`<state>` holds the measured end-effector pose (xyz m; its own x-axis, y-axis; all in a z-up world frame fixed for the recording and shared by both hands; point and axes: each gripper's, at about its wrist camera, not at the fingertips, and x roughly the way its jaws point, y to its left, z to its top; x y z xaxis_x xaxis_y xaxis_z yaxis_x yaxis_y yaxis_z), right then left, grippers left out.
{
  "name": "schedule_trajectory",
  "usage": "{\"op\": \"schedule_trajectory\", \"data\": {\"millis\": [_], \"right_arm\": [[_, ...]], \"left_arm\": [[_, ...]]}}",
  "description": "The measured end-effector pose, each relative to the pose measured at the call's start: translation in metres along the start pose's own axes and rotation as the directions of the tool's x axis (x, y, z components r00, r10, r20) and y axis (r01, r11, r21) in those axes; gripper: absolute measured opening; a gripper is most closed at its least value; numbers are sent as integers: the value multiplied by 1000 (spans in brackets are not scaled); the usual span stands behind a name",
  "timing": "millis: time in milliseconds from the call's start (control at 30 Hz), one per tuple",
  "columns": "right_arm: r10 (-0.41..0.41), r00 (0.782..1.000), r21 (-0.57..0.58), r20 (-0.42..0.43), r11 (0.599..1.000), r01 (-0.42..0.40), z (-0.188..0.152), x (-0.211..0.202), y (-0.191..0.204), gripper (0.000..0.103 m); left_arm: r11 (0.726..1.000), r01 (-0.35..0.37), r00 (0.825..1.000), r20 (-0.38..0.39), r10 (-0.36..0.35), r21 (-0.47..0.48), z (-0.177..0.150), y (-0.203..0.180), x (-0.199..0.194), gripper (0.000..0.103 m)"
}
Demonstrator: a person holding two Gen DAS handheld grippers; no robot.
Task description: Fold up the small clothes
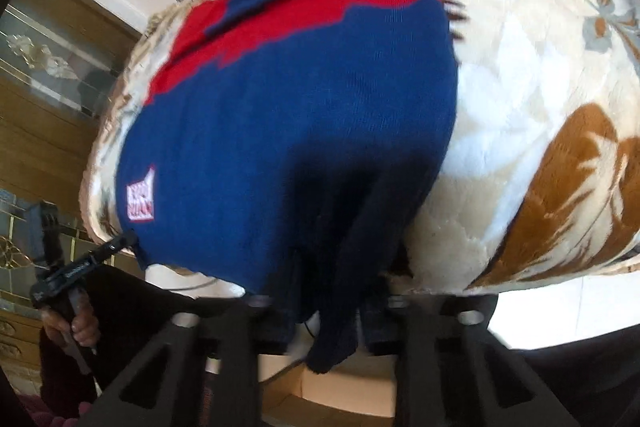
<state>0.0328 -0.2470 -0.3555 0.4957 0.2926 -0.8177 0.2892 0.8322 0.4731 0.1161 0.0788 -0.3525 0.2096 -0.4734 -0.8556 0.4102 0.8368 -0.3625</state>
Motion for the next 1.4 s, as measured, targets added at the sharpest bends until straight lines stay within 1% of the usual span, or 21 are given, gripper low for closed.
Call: {"op": "schedule_trajectory", "data": {"millis": [100,233,333,500,567,633,700,800,933,1000,1067,1100,1133,1167,1200,1233,1267,1300,1333,1367,1400], "right_arm": [[59,996,-44,63,997,-57,12,-22,11,10],[143,980,-70,141,988,-135,39,-46,24,10],[178,965,-62,191,984,-169,65,-58,20,10],[182,945,-38,274,983,-178,119,-63,13,10],[183,934,-25,308,983,-184,146,-61,11,10],[178,923,-13,342,983,-185,174,-61,6,10],[187,911,8,368,979,-204,205,-54,2,10],[184,908,31,378,977,-211,246,-38,-4,10],[159,909,70,386,977,-201,295,-5,-13,10],[153,904,100,400,973,-209,314,11,-25,10],[152,904,130,401,967,-220,323,28,-40,10],[148,909,142,389,965,-218,327,34,-47,10],[142,920,153,367,966,-210,329,43,-53,10],[135,927,161,351,966,-201,330,49,-58,10],[131,933,170,337,966,-197,329,55,-63,10],[133,935,178,329,964,-200,329,59,-66,10],[137,936,182,324,962,-204,328,62,-67,10],[139,936,180,322,962,-205,327,63,-67,10],[143,936,174,323,963,-207,326,62,-65,10],[145,934,166,326,964,-208,325,59,-63,10],[145,931,157,334,966,-207,323,55,-60,10]], "left_arm": [[998,50,998,44,-51,26,9,0,-22,5],[992,104,986,126,-111,65,31,-6,-54,5],[987,142,972,180,-153,73,61,-6,-74,4],[987,141,958,240,-155,77,123,-10,-80,4],[991,118,957,257,-131,67,154,-11,-73,3],[990,135,952,270,-142,42,186,-9,-65,0],[991,134,947,290,-135,25,216,-6,-61,0],[991,137,943,306,-132,5,263,-3,-48,0],[996,88,953,291,-82,-7,331,-6,-10,0],[998,66,962,265,-60,-14,352,-6,10,0],[994,104,965,243,-97,-20,353,-3,21,0],[994,109,966,236,-103,-14,350,-2,25,0],[996,84,972,222,-81,-5,343,-2,31,1],[998,67,977,204,-63,-11,338,-2,35,9],[997,63,983,175,-56,-34,328,1,40,24],[997,57,986,158,-47,-60,319,2,44,32],[996,32,990,138,-21,-78,314,4,47,46],[995,-34,994,97,43,-95,307,3,52,48],[992,-68,994,74,76,-106,304,2,55,48],[988,-75,995,53,83,-132,295,2,57,48],[987,-41,998,48,49,-157,286,1,57,48]]}}
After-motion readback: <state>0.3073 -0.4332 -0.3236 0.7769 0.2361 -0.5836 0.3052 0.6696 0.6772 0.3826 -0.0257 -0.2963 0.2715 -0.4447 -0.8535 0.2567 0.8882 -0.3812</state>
